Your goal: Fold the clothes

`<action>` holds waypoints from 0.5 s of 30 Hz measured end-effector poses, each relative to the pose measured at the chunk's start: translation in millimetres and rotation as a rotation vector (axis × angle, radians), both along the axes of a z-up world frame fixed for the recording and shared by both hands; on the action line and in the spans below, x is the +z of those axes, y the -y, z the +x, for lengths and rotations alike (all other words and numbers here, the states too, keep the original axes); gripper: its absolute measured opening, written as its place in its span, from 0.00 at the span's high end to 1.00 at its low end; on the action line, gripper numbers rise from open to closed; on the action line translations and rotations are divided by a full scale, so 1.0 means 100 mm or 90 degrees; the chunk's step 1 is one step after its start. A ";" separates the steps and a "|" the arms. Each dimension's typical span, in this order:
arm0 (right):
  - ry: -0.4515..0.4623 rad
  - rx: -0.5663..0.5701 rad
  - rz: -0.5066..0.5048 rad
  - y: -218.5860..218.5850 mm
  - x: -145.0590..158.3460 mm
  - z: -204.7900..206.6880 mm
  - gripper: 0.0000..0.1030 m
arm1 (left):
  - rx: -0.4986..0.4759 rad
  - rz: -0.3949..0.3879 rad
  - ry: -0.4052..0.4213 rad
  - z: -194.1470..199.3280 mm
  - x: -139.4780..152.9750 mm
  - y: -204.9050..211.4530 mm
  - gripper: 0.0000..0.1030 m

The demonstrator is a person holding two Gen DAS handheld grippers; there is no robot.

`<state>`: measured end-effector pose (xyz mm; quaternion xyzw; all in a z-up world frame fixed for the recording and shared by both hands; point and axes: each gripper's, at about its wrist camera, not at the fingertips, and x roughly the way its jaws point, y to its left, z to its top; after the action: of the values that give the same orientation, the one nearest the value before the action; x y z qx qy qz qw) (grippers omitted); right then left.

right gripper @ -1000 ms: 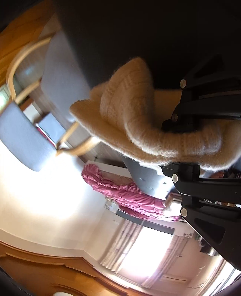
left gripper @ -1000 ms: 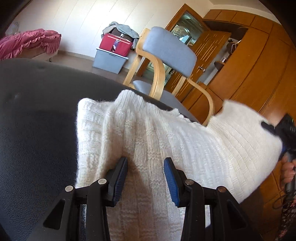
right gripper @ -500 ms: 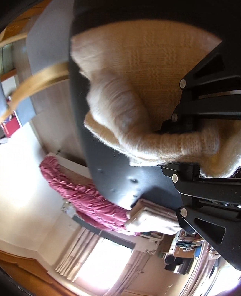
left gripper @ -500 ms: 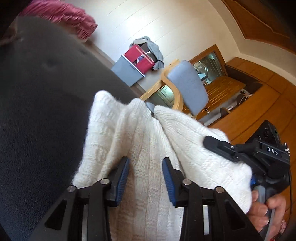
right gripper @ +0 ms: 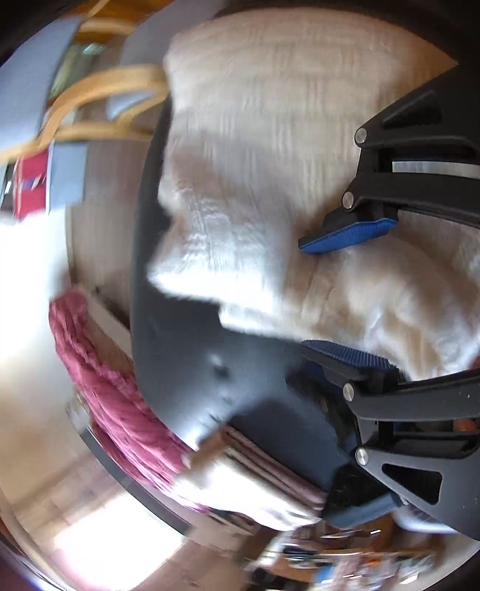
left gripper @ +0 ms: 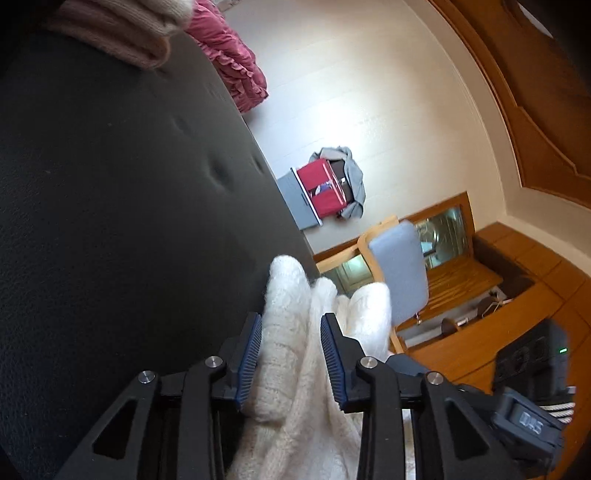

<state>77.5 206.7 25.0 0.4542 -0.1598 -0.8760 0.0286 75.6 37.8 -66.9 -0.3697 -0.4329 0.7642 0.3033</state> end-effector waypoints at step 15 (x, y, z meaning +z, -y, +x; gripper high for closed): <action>-0.136 -0.166 0.126 -0.54 0.19 0.92 0.49 | -0.165 0.078 -0.024 -0.03 0.43 -0.13 0.57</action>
<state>169.7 260.3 44.0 0.3350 -0.1266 -0.9268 -0.1128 72.8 50.7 -24.1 -0.3888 -0.4215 0.6974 0.4298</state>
